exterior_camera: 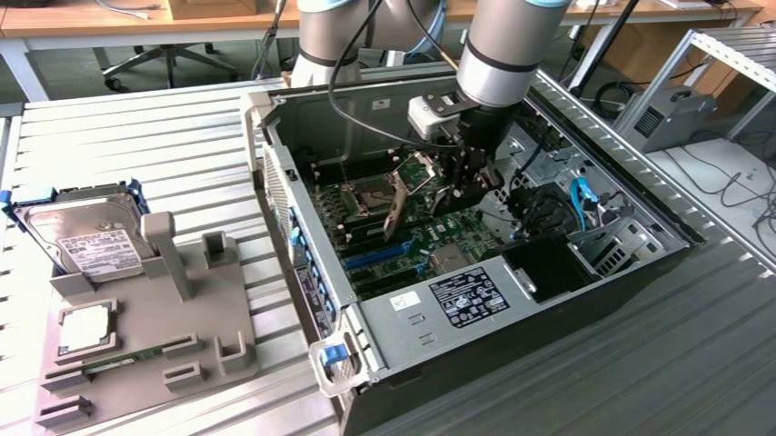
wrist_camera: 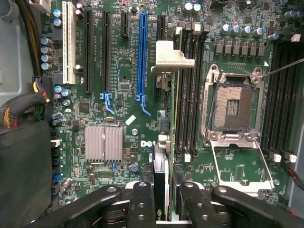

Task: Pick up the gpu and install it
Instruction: 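Insert the gpu into the slot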

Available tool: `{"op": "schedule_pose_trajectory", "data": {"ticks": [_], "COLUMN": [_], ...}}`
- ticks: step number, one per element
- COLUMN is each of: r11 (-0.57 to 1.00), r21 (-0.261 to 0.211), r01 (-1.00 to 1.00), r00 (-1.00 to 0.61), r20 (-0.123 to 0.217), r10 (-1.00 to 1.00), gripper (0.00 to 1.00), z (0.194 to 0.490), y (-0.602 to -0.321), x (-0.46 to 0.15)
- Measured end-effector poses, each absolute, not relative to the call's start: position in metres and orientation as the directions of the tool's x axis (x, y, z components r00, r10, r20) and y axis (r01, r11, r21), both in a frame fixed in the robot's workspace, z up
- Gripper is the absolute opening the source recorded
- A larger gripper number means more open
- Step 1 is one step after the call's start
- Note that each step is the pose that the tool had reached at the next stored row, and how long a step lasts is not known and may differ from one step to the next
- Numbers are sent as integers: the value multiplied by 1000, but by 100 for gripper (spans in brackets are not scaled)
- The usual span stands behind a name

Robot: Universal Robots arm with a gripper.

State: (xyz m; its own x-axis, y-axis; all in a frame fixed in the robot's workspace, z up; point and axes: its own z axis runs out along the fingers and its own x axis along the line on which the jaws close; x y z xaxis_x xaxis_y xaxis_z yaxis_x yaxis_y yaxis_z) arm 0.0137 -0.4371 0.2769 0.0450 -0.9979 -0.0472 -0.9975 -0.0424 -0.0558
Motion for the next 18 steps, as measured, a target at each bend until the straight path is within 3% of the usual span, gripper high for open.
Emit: {"op": "schedule_pose_trajectory", "data": {"ticks": [18], "r11": [-42], "r21": [-56], "r01": [-998], "r00": [45], "r20": [-47], "r10": [-998], "gripper": [26], "z": [273], "y": [-437], "x": [12]}}
